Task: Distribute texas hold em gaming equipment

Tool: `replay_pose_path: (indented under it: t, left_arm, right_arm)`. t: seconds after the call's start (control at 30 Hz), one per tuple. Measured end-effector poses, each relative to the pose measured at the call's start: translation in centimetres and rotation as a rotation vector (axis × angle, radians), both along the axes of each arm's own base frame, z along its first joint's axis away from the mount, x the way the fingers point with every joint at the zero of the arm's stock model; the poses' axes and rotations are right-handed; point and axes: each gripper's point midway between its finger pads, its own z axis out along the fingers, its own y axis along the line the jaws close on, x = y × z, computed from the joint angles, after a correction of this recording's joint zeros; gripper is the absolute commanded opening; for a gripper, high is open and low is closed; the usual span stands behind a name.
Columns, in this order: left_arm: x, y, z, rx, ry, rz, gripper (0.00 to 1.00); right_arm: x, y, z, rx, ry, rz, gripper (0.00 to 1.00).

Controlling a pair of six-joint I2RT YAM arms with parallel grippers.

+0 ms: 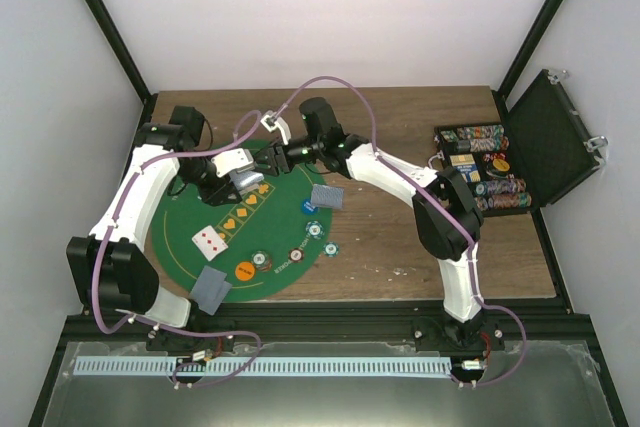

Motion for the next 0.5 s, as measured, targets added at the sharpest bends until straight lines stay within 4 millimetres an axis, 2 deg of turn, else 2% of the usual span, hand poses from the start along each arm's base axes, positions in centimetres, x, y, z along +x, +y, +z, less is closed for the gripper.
replay_pose_path:
  t: [0.33,0.5]
  left_arm:
    - [0.0,0.0,0.0,-0.001,0.002,0.003,0.47]
    - [0.0,0.0,0.0,-0.001,0.002,0.003,0.46]
  right_arm:
    - [-0.1,-0.1,-0.2,0.0,-0.005,0.002,0.59]
    - [0.2,-0.6,0.8,0.005,-0.043,-0.019,0.58]
